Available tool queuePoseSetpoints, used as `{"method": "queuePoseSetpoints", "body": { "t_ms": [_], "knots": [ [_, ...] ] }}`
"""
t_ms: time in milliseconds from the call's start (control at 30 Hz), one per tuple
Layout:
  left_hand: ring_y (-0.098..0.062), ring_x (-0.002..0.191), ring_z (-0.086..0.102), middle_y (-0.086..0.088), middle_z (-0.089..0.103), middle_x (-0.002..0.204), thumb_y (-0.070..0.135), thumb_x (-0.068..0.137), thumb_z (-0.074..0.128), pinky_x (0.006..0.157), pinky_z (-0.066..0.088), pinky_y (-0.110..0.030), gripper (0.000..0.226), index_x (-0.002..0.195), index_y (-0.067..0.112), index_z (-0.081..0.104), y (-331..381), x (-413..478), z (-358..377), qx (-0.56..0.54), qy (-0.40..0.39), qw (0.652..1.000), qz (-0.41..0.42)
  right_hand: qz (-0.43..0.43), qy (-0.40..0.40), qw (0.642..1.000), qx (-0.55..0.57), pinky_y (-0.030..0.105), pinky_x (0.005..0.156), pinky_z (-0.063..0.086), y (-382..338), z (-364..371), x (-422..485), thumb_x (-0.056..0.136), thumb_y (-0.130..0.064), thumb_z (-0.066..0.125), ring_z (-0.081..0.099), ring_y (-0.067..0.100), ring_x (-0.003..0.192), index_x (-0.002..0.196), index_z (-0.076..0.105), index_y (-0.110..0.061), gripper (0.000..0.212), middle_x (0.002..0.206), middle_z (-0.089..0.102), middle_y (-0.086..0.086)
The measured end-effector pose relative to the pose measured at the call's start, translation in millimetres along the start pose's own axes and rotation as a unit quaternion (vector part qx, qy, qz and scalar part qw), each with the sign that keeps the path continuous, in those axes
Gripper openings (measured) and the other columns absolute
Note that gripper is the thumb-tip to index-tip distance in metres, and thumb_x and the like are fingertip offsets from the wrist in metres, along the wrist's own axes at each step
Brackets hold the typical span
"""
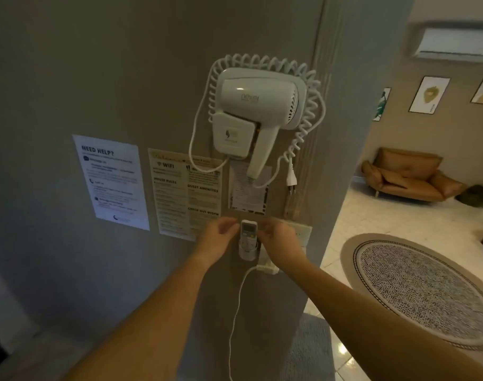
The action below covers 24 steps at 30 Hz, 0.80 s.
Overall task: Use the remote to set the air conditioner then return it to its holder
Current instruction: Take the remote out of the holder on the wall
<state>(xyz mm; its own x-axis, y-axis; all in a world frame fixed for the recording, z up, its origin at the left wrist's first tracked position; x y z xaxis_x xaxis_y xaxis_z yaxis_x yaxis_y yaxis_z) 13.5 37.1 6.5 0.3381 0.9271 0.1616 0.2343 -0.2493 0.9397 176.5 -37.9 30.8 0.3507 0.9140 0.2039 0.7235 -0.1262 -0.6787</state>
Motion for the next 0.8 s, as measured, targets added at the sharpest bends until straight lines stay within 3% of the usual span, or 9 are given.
{"method": "queuePoseSetpoints", "body": {
  "t_ms": [100, 267, 433, 600, 800],
  "knots": [
    [-0.005, 0.107, 0.063, 0.010, 0.071, 0.113, 0.024, 0.103, 0.067, 0.086, 0.046, -0.013, 0.027, 0.128, 0.018, 0.072, -3.4, 6.3, -0.8, -0.012, 0.005, 1.000, 0.009, 0.003, 0.017, 1.000, 0.003, 0.042, 0.095, 0.060, -0.2, 5.2, 7.4, 0.102, -0.027, 0.064, 0.074, 0.023, 0.104, 0.125, 0.071, -0.015, 0.026, 0.113, 0.079, 0.004],
    [-0.011, 0.111, 0.070, 0.009, 0.075, 0.112, 0.026, 0.102, 0.068, 0.101, 0.055, -0.034, 0.025, 0.125, 0.020, 0.075, -13.5, 15.4, 1.2, -0.021, 0.003, 1.000, 0.006, 0.018, 0.022, 1.000, 0.006, 0.043, 0.093, 0.062, -1.5, 11.6, 10.9, 0.103, -0.024, 0.063, 0.074, 0.022, 0.100, 0.122, 0.071, -0.015, 0.022, 0.109, 0.078, 0.005],
    [-0.012, 0.108, 0.074, 0.007, 0.080, 0.112, 0.027, 0.101, 0.070, 0.101, 0.059, -0.044, 0.023, 0.121, 0.024, 0.078, -17.4, 20.2, 7.1, -0.050, -0.011, 0.999, 0.000, 0.020, 0.040, 0.999, 0.000, 0.042, 0.091, 0.062, 0.6, 17.1, 14.3, 0.103, -0.020, 0.063, 0.074, 0.023, 0.098, 0.121, 0.071, -0.014, 0.020, 0.107, 0.077, 0.006],
    [-0.017, 0.109, 0.075, 0.003, 0.081, 0.111, 0.023, 0.099, 0.071, 0.103, 0.058, -0.050, 0.018, 0.115, 0.026, 0.080, -19.6, 24.8, 13.5, -0.075, -0.011, 0.997, -0.002, 0.015, 0.048, 0.999, 0.010, 0.041, 0.089, 0.062, 2.3, 18.3, 13.7, 0.104, -0.016, 0.060, 0.073, 0.022, 0.096, 0.122, 0.070, -0.014, 0.021, 0.106, 0.076, 0.006],
    [-0.018, 0.107, 0.076, 0.000, 0.081, 0.110, 0.019, 0.099, 0.072, 0.101, 0.059, -0.050, 0.019, 0.116, 0.018, 0.080, -18.7, 25.6, 15.3, -0.111, 0.004, 0.994, -0.011, -0.007, 0.044, 0.999, 0.013, 0.028, 0.083, 0.055, 1.7, 16.1, 13.4, 0.106, -0.017, 0.058, 0.070, 0.017, 0.096, 0.122, 0.070, -0.016, 0.020, 0.106, 0.075, 0.002]
  ]
}}
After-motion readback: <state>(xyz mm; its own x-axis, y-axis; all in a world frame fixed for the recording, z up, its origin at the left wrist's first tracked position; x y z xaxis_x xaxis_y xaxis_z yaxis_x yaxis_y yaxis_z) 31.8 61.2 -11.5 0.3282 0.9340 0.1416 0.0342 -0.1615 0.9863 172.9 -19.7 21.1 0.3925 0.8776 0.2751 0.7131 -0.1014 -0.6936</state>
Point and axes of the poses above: each hand's wrist, its own x-axis towards the middle knuckle, its own z-axis out of the palm, y = z × x, the point moved 4 cm from there along x, towards the middle knuckle
